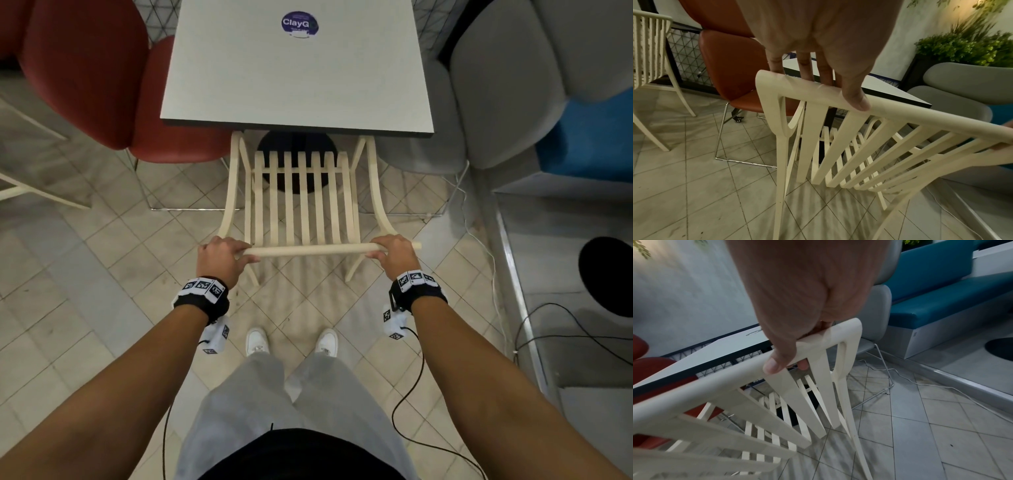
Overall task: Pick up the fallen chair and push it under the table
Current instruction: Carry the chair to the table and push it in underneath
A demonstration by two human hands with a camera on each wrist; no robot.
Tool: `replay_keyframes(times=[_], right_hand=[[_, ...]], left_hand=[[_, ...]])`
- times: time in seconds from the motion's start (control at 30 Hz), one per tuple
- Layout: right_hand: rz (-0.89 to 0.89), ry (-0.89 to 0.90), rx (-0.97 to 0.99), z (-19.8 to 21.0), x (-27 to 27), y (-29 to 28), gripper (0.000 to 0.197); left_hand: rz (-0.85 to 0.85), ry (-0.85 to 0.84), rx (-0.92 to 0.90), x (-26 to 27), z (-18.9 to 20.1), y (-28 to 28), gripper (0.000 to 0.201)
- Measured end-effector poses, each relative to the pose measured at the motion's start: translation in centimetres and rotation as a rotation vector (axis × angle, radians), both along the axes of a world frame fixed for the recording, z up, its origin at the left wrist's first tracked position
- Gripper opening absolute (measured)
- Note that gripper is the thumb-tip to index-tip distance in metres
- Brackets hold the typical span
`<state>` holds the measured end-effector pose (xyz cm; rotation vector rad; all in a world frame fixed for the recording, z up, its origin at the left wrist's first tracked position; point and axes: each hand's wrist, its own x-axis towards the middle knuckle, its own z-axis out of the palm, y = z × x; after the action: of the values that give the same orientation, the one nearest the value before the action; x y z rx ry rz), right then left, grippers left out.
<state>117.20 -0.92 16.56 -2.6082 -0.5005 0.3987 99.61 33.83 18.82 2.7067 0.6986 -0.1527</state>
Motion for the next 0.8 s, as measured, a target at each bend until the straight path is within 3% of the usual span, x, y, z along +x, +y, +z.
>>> replay_keyframes(times=[0.23,0.8], right_hand=[[-0.007,-0.038,0.029,0.2,-0.5,2.1,0.03],[0.003,0.014,-0.017,1.4,-0.8,2.5,0.029]], left_hand=[[0.131,-0.006,-0.096,1.4,1.8,1.1,0.043],[0.119,-0.006,-0.129,1.0,3.1,0.6,0.045]])
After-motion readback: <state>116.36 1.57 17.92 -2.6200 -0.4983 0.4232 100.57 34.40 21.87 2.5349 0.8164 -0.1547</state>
